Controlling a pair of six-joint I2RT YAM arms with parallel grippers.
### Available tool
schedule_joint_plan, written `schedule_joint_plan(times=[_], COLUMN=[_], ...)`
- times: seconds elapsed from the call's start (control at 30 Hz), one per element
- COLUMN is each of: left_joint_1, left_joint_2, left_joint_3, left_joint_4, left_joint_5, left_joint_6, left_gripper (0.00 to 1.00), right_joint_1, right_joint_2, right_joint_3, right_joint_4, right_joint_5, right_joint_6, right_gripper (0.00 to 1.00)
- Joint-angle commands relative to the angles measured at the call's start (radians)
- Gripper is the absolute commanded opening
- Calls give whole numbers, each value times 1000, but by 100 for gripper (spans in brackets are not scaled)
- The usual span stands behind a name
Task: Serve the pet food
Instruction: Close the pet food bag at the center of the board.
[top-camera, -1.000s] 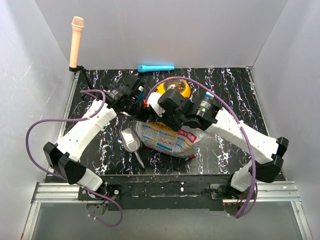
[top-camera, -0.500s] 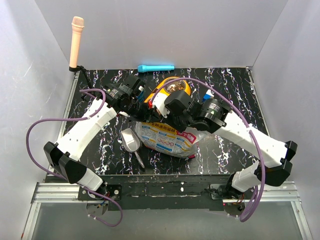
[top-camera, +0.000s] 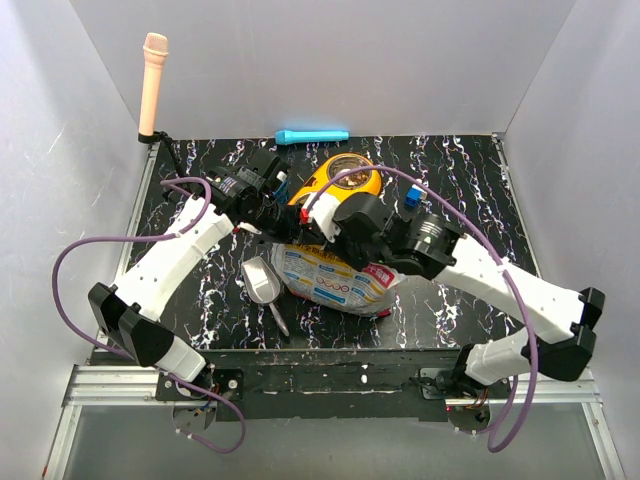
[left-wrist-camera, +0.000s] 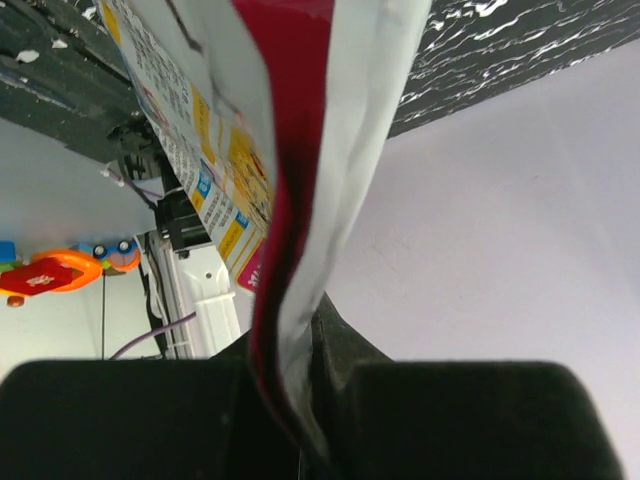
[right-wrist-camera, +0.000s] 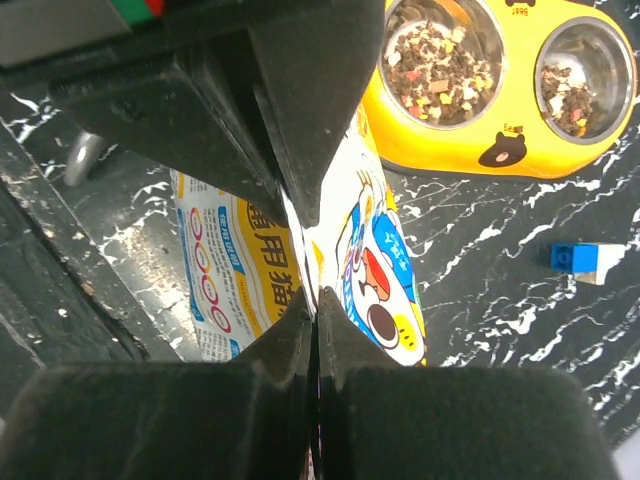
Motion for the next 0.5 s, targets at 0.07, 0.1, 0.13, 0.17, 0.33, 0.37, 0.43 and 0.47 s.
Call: schedule_joint_plan(times=[0.07, 0.1, 0.13, 0.17, 0.33, 0.37, 0.43, 0.47], left_joint_1=[69, 69, 69, 69, 69, 69, 69, 69], left_joint_2=[-42, -41, -36, -36, -44, -45, -50, -52], left_joint_3=[42, 50, 59, 63, 60, 54, 53, 53], left_joint_4=[-40, -43, -49, -52, -57, -51, -52, -54], left_joint_5=[-24, -24, -25, -25, -30, -31, -31, -36], left_joint_6=[-2, 1, 3, 6, 4, 3, 3, 3], left_gripper=[0, 0, 0, 0, 0, 0, 0, 0], right_joint_1=[-48, -48, -48, -48, -48, -48, -48, -48], right_joint_2=[-119, -99, -82, -64, -4, 1, 19, 32], right_joint_3=[-36, -18, -1, 18, 84, 93, 123, 142], right_joint_4=[-127, -130, -133, -136, -156, -151, -162, -174], right_joint_5=[-20, -26, -21, -14, 12, 6, -6, -4], right_joint_6=[58, 60, 58, 55, 23, 20, 17, 20], right_gripper=[8, 20, 19, 8, 4, 6, 9, 2])
